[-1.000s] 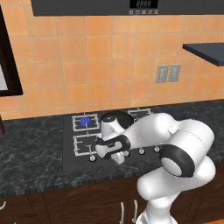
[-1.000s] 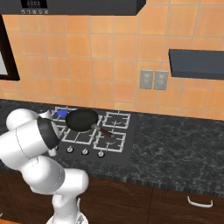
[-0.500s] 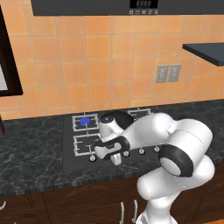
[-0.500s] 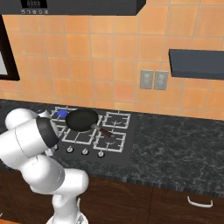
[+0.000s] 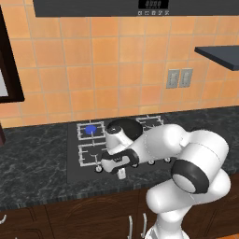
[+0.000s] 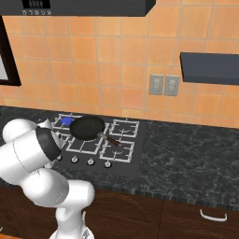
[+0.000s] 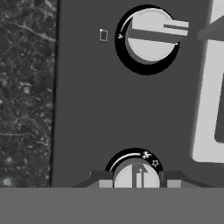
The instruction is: Turn off the rear left burner of the stove.
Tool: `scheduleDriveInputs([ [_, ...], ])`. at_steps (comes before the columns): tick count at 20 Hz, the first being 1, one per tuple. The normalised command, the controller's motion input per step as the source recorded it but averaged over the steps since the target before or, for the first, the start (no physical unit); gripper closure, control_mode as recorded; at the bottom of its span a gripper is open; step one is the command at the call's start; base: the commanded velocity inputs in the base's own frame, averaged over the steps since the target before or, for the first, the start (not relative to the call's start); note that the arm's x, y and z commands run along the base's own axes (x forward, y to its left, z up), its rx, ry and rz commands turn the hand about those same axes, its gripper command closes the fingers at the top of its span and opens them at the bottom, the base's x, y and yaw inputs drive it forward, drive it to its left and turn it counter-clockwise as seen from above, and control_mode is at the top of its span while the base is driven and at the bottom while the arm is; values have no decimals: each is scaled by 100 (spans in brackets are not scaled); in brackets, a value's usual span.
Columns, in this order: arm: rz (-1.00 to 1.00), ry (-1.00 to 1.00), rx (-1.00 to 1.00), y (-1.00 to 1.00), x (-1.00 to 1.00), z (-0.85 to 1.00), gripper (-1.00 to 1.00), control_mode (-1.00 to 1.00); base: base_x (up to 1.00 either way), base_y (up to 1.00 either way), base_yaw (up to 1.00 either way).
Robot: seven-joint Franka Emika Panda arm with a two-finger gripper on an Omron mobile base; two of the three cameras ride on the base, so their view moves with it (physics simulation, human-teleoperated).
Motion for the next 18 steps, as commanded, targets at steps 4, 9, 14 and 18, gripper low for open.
scheduleDriveInputs([
  [4,-37,-9,15,0,-5,-1,100,-100,0,0,0],
  [9,-32,-3,14,0,-1,0,100,-100,0,0,0],
  [14,-30,-3,12,0,-1,0,100,-100,0,0,0],
  [18,-33,-2,7,0,-1,0,100,-100,0,0,0],
])
